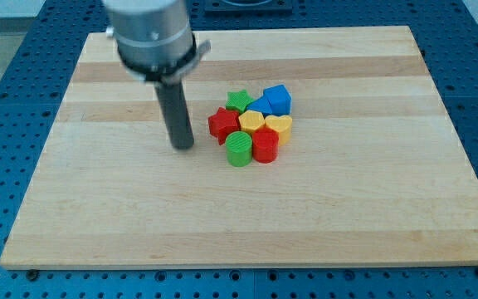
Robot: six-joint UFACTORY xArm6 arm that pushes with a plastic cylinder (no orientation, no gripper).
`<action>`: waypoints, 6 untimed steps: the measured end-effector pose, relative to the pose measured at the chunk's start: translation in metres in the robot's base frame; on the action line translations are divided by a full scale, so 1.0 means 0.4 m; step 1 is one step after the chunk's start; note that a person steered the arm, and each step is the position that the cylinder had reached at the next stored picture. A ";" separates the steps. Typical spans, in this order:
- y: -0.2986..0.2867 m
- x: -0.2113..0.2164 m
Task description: Slide the green star into the group of blocks
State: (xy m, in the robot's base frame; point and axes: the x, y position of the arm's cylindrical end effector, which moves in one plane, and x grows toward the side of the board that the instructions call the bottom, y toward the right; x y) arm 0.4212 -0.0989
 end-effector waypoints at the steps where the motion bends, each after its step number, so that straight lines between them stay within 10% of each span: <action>1: -0.034 -0.160; 6: 0.173 -0.085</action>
